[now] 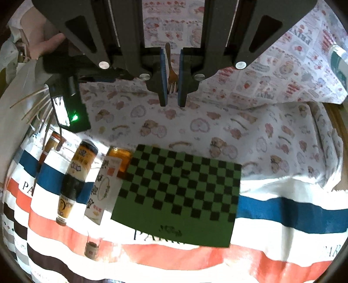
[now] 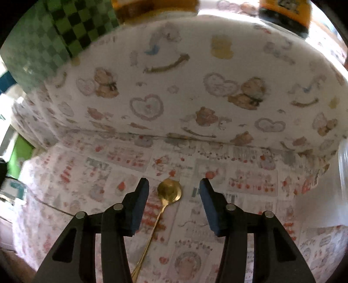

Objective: Organize utensils
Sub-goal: 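Lift the gold fork with the left tool while the right tool closes on the gold spoon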

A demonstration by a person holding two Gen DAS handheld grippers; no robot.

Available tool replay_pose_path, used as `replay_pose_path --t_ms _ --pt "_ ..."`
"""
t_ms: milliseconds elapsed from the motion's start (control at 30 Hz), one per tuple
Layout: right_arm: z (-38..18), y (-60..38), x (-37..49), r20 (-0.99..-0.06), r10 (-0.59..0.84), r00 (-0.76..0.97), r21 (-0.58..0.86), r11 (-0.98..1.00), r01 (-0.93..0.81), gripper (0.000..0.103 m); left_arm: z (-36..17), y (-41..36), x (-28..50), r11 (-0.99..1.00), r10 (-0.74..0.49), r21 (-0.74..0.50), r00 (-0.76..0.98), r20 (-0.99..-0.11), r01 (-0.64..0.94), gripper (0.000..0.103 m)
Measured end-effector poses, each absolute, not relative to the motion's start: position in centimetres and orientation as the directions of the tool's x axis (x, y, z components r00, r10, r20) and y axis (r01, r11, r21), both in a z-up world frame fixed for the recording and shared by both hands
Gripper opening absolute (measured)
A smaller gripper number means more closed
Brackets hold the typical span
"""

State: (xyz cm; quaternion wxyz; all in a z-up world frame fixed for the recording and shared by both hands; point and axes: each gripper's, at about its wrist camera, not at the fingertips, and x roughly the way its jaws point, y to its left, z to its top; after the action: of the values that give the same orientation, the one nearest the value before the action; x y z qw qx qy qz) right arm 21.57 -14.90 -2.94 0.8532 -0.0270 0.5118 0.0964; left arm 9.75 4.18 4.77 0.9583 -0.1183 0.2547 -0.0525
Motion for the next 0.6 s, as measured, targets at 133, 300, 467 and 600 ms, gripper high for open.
replay_pose_path --t_ms 133,300,467,600 --pt "-4.3 -13.3 21.8 -0.891 0.137 0.432 0.043 0.975 -0.22 0.052 4.9 4.8 9.6 0.962 -0.147 -0.272 0.875 -0.461 0.018 0.008" --pt "-5.2 -12.5 21.9 -0.893 0.094 0.441 0.01 0.982 -0.189 0.038 5.0 5.0 9.2 0.973 -0.071 -0.23 0.9 -0.43 -0.033 0.008" --pt "-5.3 -11.9 21.7 -0.895 0.047 0.444 -0.04 0.982 -0.186 0.029 4.8 5.5 9.4 0.969 -0.07 -0.243 0.898 -0.434 -0.041 0.008" --pt "-3.1 -12.9 20.0 -0.875 0.09 0.475 0.005 0.984 -0.179 0.029 4.8 5.3 9.4 0.97 -0.074 -0.24 0.897 -0.437 -0.037 0.008"
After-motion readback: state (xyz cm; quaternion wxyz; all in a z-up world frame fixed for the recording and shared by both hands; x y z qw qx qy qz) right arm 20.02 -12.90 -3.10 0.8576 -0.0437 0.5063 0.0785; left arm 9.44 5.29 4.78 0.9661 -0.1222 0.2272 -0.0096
